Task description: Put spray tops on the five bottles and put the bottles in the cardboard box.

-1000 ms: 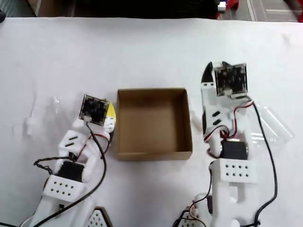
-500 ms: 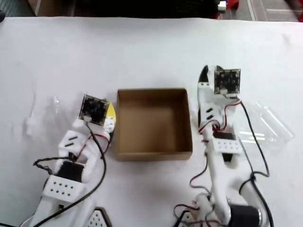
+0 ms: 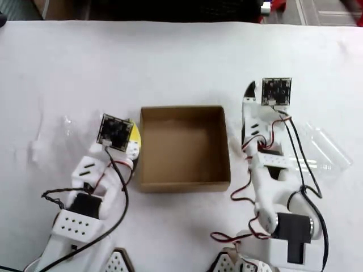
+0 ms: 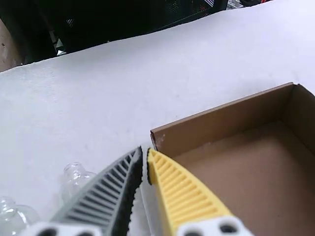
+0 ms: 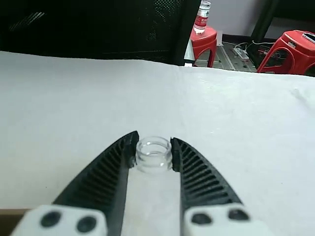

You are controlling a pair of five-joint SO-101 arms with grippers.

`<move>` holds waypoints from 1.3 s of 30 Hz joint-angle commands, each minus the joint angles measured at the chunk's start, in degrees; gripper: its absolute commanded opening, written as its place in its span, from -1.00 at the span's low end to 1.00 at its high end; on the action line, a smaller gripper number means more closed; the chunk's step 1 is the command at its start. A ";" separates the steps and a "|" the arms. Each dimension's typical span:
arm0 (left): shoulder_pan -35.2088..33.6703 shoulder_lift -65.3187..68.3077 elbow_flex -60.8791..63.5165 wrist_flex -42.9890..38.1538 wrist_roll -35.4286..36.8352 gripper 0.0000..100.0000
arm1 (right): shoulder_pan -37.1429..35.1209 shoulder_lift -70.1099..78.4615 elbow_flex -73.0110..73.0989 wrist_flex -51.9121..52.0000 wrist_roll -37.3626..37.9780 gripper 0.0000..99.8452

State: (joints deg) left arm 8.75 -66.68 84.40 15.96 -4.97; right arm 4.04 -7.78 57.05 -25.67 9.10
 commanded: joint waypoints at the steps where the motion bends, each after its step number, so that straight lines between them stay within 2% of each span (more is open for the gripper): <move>1: 0.40 -1.36 -0.53 -1.49 -0.53 -0.95 | 1.01 -0.31 -1.58 0.31 -0.26 -0.97; 24: 0.40 -1.45 -0.53 -1.49 -0.53 -0.95 | 1.89 -4.79 3.25 0.66 0.09 -0.95; 30: 0.40 -1.45 -0.53 -1.49 -0.53 -0.95 | 1.89 -4.62 3.25 0.84 0.09 -0.71; 39: 0.40 -1.45 -0.53 -1.49 -0.53 -0.95 | 1.80 -4.88 3.16 1.89 0.09 -0.76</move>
State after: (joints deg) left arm 8.75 -66.68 84.40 15.96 -4.97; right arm 5.45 -11.30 60.66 -24.53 9.19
